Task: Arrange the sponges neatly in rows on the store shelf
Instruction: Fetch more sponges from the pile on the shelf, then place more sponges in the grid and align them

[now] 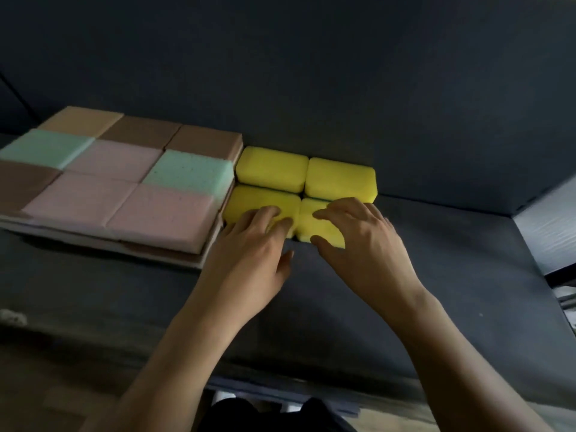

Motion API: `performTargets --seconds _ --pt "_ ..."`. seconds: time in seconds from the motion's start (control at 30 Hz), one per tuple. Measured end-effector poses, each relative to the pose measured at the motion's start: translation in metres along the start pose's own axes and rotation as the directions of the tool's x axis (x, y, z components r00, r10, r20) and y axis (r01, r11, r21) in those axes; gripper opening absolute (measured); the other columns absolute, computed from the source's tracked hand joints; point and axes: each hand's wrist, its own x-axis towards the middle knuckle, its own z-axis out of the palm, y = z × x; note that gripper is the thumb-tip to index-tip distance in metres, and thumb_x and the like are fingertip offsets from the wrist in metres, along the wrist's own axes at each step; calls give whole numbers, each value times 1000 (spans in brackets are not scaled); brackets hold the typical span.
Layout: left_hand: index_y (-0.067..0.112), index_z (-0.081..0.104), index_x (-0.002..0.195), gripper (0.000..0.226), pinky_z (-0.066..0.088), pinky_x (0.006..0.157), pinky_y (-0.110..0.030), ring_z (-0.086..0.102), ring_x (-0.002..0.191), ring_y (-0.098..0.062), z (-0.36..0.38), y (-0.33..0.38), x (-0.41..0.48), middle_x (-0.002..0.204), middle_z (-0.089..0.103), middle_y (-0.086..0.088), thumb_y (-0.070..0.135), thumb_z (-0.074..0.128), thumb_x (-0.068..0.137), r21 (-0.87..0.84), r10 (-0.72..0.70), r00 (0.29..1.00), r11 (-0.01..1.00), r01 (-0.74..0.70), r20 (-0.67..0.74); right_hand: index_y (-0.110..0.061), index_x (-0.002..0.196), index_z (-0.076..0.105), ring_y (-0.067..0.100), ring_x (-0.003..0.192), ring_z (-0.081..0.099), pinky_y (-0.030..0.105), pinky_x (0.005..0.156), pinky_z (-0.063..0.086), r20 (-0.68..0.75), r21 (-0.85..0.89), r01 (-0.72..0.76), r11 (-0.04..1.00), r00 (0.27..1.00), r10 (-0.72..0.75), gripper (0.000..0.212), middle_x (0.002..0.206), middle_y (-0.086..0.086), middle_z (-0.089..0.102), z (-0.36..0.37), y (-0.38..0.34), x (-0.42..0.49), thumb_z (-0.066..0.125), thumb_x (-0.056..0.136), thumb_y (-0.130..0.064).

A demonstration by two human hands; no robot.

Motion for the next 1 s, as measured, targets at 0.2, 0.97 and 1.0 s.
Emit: performTargets --seconds 0.2,0.97,1.0 --pt "17 65 113 31 49 66 -29 63 94 -19 -36 -9 -45 115 62 2 28 65 83 -47 -47 995 998 43 -89 -29 109 69 12 100 61 31 69 52 -106 116 99 988 991 -87 20 110 -13 65 -24 -52 -18 68 89 -34" --pt "18 64 109 28 51 70 -37 63 87 -23 -166 -242 -373 102 65 -1 31 60 86 126 -610 770 763 635 -188 -20 116 67 21 103 64 42 75 57 52 397 581 710 759 -650 33 115 -3 66 107 -457 -65 60 89 -37" --pt "18 64 108 28 49 69 -36 63 87 -23 -170 -250 -381 101 65 -1 33 57 85 127 -628 753 745 655 -197 -19 115 67 22 101 64 42 74 57 57 410 596 690 738 -672 39 113 -2 66 115 -473 -65 51 89 -44"
